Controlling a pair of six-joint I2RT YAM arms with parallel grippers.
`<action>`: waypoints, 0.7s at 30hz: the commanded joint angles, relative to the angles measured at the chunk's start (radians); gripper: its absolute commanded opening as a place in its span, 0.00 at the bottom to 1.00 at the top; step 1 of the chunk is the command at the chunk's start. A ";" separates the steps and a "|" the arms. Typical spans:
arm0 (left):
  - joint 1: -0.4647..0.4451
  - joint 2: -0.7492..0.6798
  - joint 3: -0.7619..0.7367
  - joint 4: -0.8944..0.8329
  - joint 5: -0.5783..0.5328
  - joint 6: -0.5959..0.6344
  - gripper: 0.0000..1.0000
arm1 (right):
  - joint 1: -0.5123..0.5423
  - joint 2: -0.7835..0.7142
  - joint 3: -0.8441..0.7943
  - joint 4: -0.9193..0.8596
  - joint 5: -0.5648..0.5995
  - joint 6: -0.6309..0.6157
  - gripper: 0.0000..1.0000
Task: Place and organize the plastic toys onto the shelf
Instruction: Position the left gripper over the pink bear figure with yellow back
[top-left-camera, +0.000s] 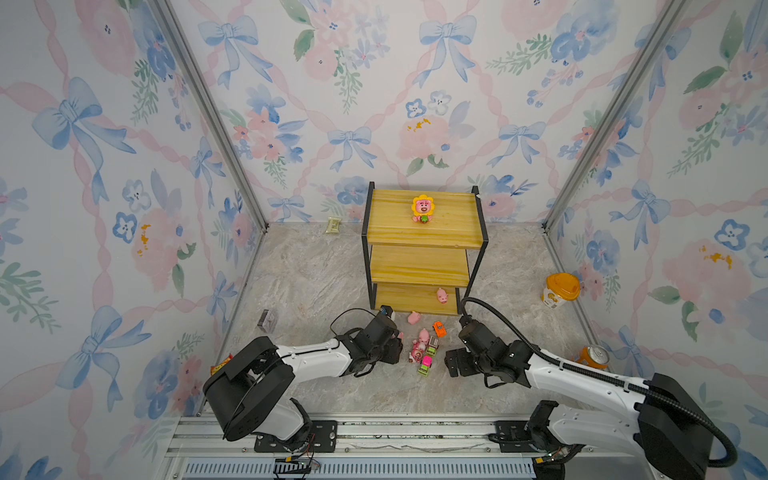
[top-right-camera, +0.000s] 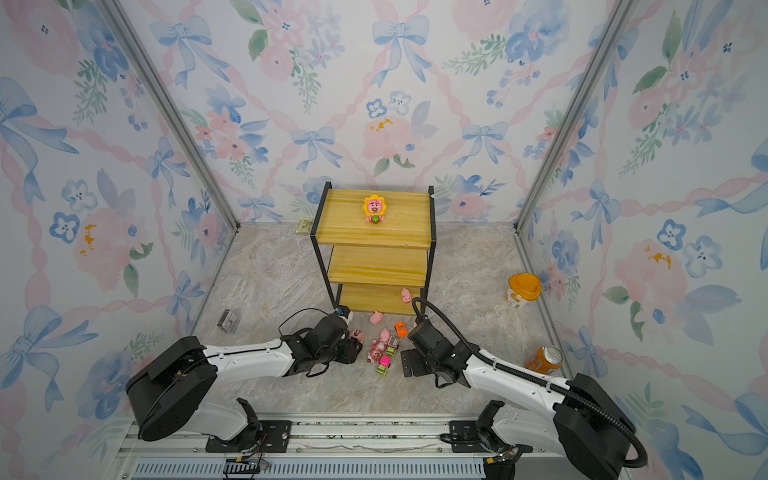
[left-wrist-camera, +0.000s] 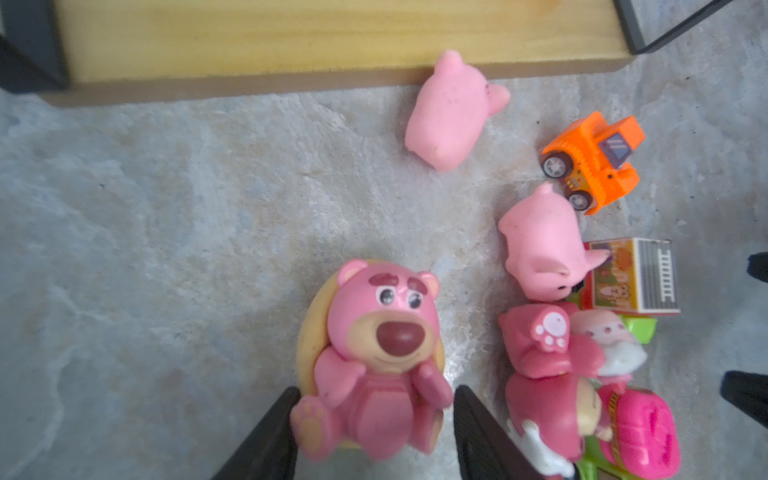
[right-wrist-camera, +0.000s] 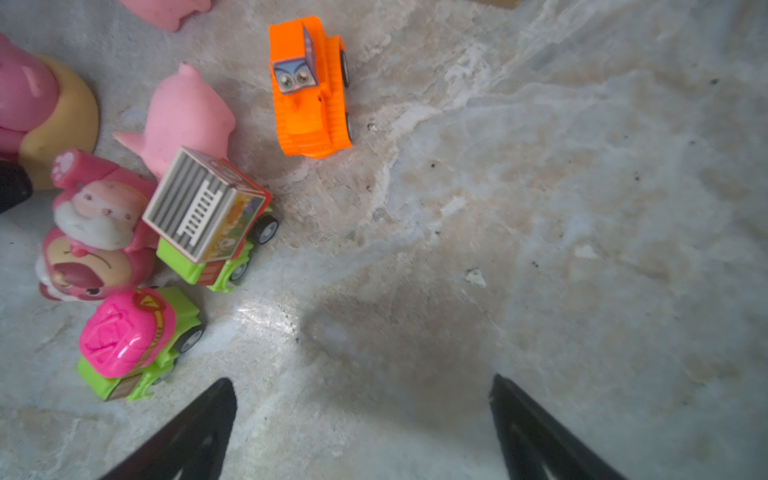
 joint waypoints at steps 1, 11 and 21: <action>-0.006 0.020 -0.010 0.010 -0.025 0.001 0.59 | 0.014 0.009 0.024 0.003 -0.002 -0.004 0.98; -0.006 0.063 -0.001 0.032 -0.033 -0.003 0.55 | 0.016 0.011 0.026 0.001 -0.001 -0.008 0.98; -0.010 0.090 0.002 0.032 -0.025 0.013 0.56 | 0.018 0.010 0.019 0.006 -0.001 -0.001 0.98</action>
